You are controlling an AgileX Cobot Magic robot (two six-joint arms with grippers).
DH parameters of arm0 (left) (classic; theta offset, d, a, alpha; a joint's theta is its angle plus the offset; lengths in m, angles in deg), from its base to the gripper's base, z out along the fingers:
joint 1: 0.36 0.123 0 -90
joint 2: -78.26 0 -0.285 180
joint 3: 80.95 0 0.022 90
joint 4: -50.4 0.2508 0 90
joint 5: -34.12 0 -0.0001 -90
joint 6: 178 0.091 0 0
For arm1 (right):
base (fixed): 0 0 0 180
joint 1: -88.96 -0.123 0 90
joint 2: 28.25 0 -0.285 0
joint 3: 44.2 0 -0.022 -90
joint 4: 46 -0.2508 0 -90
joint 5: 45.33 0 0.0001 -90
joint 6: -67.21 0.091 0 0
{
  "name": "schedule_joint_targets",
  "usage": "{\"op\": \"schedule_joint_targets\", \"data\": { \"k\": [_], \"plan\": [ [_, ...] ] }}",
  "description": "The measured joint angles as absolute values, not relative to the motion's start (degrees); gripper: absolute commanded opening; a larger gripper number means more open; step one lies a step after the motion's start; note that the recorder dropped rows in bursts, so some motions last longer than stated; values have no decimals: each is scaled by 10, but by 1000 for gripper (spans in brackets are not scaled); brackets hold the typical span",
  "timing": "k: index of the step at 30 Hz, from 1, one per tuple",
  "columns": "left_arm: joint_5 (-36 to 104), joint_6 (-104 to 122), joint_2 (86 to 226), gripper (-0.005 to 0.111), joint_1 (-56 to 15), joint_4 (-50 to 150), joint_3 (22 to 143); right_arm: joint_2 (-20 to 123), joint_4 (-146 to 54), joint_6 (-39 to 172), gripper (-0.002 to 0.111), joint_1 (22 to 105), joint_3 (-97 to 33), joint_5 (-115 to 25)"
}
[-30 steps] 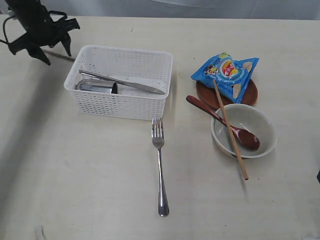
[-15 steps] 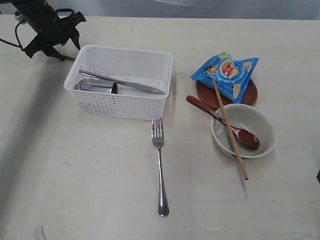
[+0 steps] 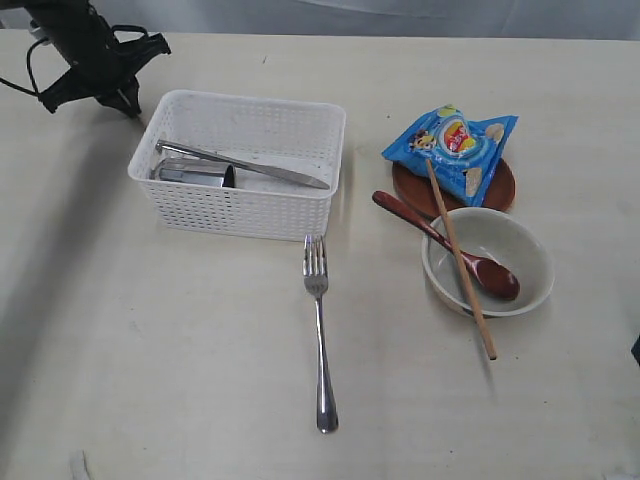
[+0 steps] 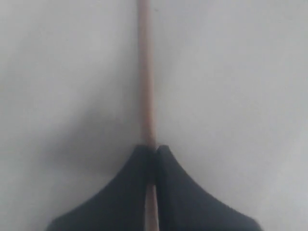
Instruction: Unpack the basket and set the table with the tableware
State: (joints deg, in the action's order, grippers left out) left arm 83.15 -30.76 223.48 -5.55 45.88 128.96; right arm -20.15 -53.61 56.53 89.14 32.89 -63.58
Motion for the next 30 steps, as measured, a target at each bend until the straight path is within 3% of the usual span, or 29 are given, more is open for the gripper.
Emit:
{"op": "schedule_joint_targets", "data": {
  "k": [11, 30],
  "plan": [
    [945, -274, 2222, 0, -60, 634, 1289, -202, -536, 565, -1, 891, 329, -636],
    [1034, -196, 2039, 0, -69, 544, 1275, -202, -536, 565, -1, 891, 329, -636]
  ]
}}
